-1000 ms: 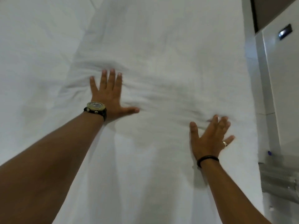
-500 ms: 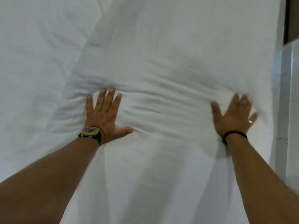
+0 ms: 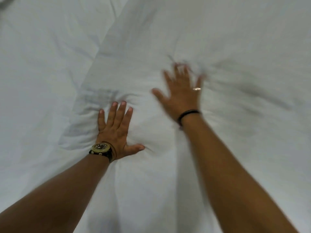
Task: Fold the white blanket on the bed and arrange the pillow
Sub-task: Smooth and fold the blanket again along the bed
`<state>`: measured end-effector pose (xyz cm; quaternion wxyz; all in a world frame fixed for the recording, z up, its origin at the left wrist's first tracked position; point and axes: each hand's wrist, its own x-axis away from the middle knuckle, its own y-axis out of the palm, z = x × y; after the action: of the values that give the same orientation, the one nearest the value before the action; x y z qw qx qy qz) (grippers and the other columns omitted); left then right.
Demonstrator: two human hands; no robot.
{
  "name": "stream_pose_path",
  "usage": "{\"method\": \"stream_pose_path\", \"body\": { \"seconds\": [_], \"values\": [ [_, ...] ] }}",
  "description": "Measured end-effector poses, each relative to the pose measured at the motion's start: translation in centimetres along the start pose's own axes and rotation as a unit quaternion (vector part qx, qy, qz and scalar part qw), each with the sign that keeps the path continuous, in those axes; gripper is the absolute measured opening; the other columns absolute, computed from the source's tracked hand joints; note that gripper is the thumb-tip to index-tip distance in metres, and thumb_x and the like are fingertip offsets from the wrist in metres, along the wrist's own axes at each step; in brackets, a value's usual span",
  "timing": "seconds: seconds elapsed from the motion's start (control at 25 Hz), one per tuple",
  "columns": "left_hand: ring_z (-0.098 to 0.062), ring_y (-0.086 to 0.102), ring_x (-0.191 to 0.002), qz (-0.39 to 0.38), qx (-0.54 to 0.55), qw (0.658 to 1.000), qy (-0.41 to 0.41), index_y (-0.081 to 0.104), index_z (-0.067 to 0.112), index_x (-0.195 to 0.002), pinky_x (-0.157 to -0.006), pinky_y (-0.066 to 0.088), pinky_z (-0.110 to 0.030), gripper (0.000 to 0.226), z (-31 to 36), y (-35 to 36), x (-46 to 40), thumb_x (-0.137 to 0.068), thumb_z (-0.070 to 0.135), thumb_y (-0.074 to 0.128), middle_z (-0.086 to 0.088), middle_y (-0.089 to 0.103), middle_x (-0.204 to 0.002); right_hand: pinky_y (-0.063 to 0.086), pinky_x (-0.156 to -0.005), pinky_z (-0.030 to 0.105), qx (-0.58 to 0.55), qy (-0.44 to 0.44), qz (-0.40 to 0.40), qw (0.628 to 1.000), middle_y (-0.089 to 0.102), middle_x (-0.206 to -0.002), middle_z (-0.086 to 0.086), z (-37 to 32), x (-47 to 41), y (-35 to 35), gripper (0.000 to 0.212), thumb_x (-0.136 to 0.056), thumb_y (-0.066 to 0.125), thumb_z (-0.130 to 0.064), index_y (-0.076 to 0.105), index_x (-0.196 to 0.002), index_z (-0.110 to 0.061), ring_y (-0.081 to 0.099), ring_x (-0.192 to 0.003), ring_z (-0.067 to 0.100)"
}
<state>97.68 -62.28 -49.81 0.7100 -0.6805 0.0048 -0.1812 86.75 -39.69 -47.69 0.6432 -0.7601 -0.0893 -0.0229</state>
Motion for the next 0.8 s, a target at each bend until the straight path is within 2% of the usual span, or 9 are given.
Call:
{"method": "stream_pose_path", "body": {
  "seconds": [0.16, 0.24, 0.4, 0.48, 0.56, 0.6, 0.68, 0.72, 0.8],
  "values": [
    [-0.031, -0.008, -0.151, 0.006, 0.0, 1.0, 0.006, -0.008, 0.02, -0.154, -0.116, -0.01, -0.059, 0.121, -0.2, 0.4, 0.2, -0.064, 0.095, 0.022, -0.009, -0.002, -0.164, -0.003, -0.116, 0.062, 0.046, 0.197, 0.006, 0.979, 0.004, -0.165, 0.003, 17.6, -1.8, -4.3, 0.103, -0.075, 0.008, -0.09, 0.01, -0.156, -0.027, 0.001, -0.151, 0.031],
    [-0.031, -0.009, -0.151, 0.021, 0.002, 1.0, 0.008, -0.009, 0.021, -0.154, -0.116, -0.011, -0.059, 0.12, -0.3, 0.7, 0.2, -0.064, 0.095, 0.02, -0.009, -0.003, -0.164, -0.002, -0.117, 0.062, 0.004, 0.302, 0.023, 0.953, 0.0, -0.165, 0.004, 23.3, 0.1, -5.2, 0.11, -0.069, 0.005, -0.095, 0.006, -0.156, -0.027, -0.002, -0.151, 0.032],
    [-0.03, -0.009, -0.151, 0.049, 0.001, 0.999, 0.017, -0.003, 0.018, -0.156, -0.116, -0.01, -0.06, 0.121, -0.4, 1.0, -0.2, -0.065, 0.091, 0.026, -0.01, -0.003, -0.164, 0.016, -0.119, 0.054, -0.189, 0.473, 0.051, 0.859, 0.011, -0.164, 0.007, 26.9, 7.6, -4.7, 0.125, -0.055, 0.01, -0.103, 0.006, -0.156, -0.028, 0.013, -0.148, 0.037],
    [-0.03, -0.01, -0.151, 0.063, 0.001, 0.998, 0.012, -0.001, 0.017, -0.156, -0.116, -0.009, -0.062, 0.119, -0.5, 1.1, -0.2, -0.066, 0.09, 0.026, -0.009, -0.005, -0.165, 0.02, -0.117, 0.056, -0.198, 0.512, 0.079, 0.832, 0.019, -0.162, 0.016, 24.7, 11.2, -4.6, 0.122, -0.062, 0.01, -0.098, 0.012, -0.156, -0.02, 0.019, -0.146, 0.04],
    [-0.028, -0.01, -0.151, 0.072, -0.003, 0.997, 0.014, 0.0, 0.017, -0.156, -0.116, -0.008, -0.061, 0.117, -0.5, 0.9, 0.0, -0.068, 0.089, 0.026, -0.008, -0.004, -0.165, 0.009, -0.116, 0.06, -0.136, 0.466, 0.131, 0.864, 0.017, -0.161, 0.02, 18.3, 15.8, -3.4, 0.099, -0.08, 0.017, -0.08, 0.016, -0.155, -0.016, 0.013, -0.148, 0.038],
    [-0.028, -0.009, -0.151, 0.071, -0.008, 0.997, 0.012, 0.0, 0.017, -0.156, -0.116, -0.008, -0.06, 0.115, -0.3, 0.7, 0.1, -0.069, 0.089, 0.025, -0.007, -0.004, -0.165, 0.003, -0.115, 0.059, -0.134, 0.394, 0.135, 0.899, 0.017, -0.162, 0.018, 13.8, 18.5, -1.9, 0.091, -0.083, 0.022, -0.073, 0.02, -0.154, -0.016, 0.011, -0.149, 0.036],
    [-0.028, -0.007, -0.151, 0.069, -0.005, 0.998, 0.008, 0.0, 0.017, -0.156, -0.117, -0.008, -0.057, 0.11, 0.3, -0.1, 1.0, -0.075, 0.086, 0.022, -0.008, -0.003, -0.165, -0.007, -0.117, 0.051, -0.133, 0.218, 0.073, 0.964, 0.018, -0.162, 0.011, 3.1, 26.1, 1.7, 0.084, -0.085, 0.03, -0.071, 0.029, -0.152, -0.021, 0.011, -0.15, 0.032],
    [-0.029, -0.004, -0.152, 0.063, 0.006, 0.998, 0.019, 0.002, 0.016, -0.156, -0.117, -0.005, -0.055, 0.103, 0.3, -0.5, 2.2, -0.079, 0.082, 0.021, -0.01, 0.0, -0.165, -0.008, -0.117, 0.048, -0.113, 0.173, 0.055, 0.977, 0.019, -0.162, 0.008, -0.5, 30.6, 4.0, 0.081, -0.086, 0.032, -0.072, 0.032, -0.151, -0.023, 0.011, -0.15, 0.03],
    [-0.03, 0.003, -0.151, 0.033, 0.035, 0.997, 0.058, 0.01, 0.015, -0.156, -0.119, 0.001, -0.049, 0.089, -0.5, -0.8, 6.8, -0.088, 0.072, 0.016, -0.013, 0.007, -0.164, 0.0, -0.119, 0.051, -0.099, 0.215, 0.058, 0.97, 0.022, -0.161, 0.006, -2.5, 38.7, 5.8, 0.079, -0.088, 0.03, -0.071, 0.037, -0.148, -0.021, 0.016, -0.149, 0.031]
  ]
}}
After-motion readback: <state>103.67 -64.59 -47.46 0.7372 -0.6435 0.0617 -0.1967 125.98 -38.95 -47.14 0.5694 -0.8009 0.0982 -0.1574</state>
